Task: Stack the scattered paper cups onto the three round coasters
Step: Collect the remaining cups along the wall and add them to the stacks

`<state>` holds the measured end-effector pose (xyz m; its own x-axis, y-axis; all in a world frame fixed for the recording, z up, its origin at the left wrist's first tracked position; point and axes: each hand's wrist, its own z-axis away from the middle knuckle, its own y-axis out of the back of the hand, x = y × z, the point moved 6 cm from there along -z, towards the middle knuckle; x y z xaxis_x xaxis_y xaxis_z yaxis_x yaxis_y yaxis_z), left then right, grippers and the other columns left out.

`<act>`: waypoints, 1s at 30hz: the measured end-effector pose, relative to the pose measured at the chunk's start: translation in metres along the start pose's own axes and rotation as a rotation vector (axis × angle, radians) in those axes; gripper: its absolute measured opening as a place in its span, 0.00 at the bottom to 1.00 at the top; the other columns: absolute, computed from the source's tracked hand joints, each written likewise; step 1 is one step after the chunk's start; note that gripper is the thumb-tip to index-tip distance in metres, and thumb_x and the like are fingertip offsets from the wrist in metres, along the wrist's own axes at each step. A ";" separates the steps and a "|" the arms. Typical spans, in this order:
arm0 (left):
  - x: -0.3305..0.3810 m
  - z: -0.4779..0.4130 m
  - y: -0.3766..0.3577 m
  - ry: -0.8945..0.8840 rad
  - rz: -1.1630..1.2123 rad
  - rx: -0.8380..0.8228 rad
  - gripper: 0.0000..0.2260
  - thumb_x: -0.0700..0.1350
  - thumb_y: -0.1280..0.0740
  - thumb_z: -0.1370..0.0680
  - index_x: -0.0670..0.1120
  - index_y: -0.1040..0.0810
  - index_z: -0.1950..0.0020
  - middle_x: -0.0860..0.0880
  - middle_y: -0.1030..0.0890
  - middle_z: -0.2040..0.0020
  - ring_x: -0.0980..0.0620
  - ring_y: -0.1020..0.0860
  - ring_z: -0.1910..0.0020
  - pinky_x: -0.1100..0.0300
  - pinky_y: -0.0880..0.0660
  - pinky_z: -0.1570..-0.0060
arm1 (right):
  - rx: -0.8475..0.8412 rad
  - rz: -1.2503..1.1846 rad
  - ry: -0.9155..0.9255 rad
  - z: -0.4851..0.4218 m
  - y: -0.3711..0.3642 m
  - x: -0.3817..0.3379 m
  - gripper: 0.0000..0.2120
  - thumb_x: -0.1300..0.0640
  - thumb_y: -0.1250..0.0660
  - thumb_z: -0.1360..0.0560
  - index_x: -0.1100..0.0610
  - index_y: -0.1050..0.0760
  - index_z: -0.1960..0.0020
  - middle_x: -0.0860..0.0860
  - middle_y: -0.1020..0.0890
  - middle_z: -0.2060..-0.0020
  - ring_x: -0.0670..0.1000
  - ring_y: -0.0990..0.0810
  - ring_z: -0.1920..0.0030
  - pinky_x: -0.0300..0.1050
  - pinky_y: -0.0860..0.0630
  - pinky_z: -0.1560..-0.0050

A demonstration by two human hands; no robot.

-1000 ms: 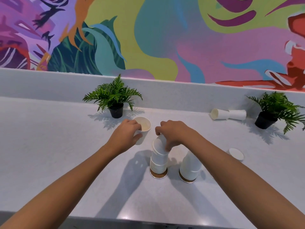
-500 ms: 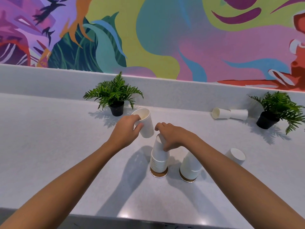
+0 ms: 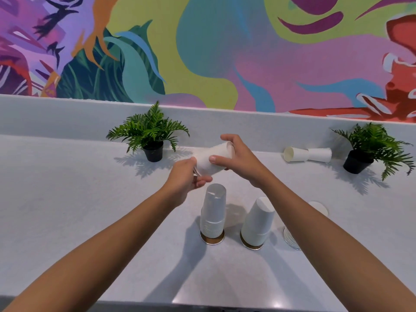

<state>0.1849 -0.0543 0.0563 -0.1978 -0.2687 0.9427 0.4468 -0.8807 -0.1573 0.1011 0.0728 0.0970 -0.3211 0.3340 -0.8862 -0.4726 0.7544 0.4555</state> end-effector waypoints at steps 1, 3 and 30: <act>-0.005 0.003 -0.004 0.078 0.051 -0.023 0.13 0.44 0.48 0.16 0.39 0.30 0.37 0.40 0.22 0.55 0.48 0.20 0.65 0.63 0.24 0.67 | 0.024 -0.003 0.008 0.001 0.002 -0.001 0.34 0.49 0.25 0.30 0.50 0.38 0.30 0.50 0.29 0.40 0.53 0.25 0.43 0.46 0.23 0.47; -0.013 0.007 -0.009 0.179 0.083 -0.074 0.13 0.44 0.45 0.16 0.37 0.29 0.39 0.40 0.22 0.55 0.51 0.21 0.68 0.63 0.25 0.69 | 0.068 0.042 0.015 0.002 0.007 -0.003 0.35 0.49 0.25 0.30 0.51 0.38 0.30 0.50 0.30 0.41 0.53 0.26 0.43 0.46 0.24 0.46; -0.062 -0.004 -0.002 -0.279 -0.943 -0.148 0.31 0.50 0.22 0.35 0.51 0.30 0.36 0.54 0.23 0.40 0.53 0.27 0.44 0.51 0.26 0.43 | -0.287 0.619 0.126 0.024 -0.035 0.012 0.26 0.53 0.26 0.31 0.53 0.32 0.36 0.51 0.25 0.42 0.49 0.26 0.48 0.39 0.28 0.52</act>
<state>0.1930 -0.0373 -0.0028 -0.1957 0.6514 0.7330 0.0951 -0.7314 0.6753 0.1337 0.0641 0.0682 -0.6864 0.5732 -0.4476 -0.3646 0.2613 0.8938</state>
